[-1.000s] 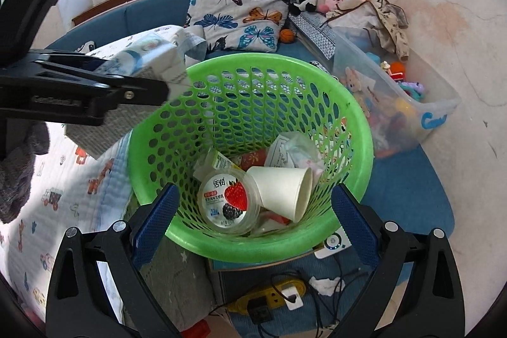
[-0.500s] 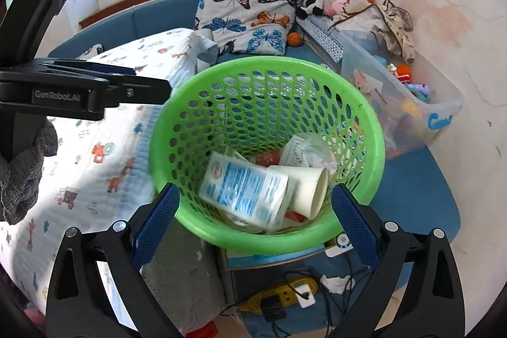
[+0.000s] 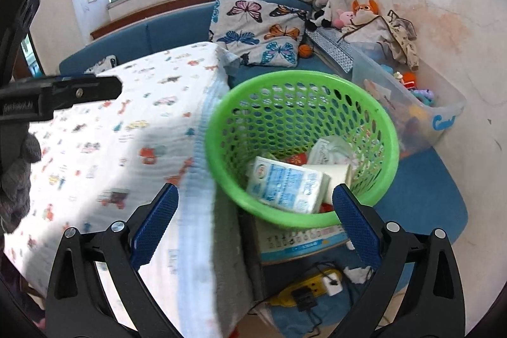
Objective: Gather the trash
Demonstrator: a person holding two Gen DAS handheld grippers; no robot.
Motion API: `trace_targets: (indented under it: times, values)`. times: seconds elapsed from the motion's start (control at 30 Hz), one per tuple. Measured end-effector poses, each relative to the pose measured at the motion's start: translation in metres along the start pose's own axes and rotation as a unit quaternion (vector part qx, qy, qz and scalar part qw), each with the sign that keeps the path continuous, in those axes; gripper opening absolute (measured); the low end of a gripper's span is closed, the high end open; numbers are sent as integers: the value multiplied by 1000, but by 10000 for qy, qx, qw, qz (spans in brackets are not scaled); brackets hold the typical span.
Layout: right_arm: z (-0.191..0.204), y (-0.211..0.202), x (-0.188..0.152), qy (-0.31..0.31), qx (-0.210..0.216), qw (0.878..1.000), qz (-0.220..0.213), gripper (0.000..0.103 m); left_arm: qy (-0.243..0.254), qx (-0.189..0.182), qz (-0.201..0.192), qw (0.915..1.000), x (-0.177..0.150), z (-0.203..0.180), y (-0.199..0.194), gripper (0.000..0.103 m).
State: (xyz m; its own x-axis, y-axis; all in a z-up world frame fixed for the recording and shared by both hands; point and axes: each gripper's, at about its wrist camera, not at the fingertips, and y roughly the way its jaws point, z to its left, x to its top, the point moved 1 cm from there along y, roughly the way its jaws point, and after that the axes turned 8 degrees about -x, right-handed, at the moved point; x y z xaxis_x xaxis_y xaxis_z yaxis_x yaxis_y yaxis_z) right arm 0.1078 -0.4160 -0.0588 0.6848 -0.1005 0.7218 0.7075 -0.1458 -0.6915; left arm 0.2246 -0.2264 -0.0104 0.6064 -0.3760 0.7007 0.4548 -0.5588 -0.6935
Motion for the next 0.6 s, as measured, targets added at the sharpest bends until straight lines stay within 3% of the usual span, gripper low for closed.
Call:
trace_targets:
  times: [0.33,0.6]
  values:
    - [52,-31,-8,-84,93,9998,-168,98,-327,597,-451,9967,-48,37,-72,96]
    - [96,-46,-19,-331,63,9992,-209,98,-572,1041,-579,9912,-88,54,-104,96]
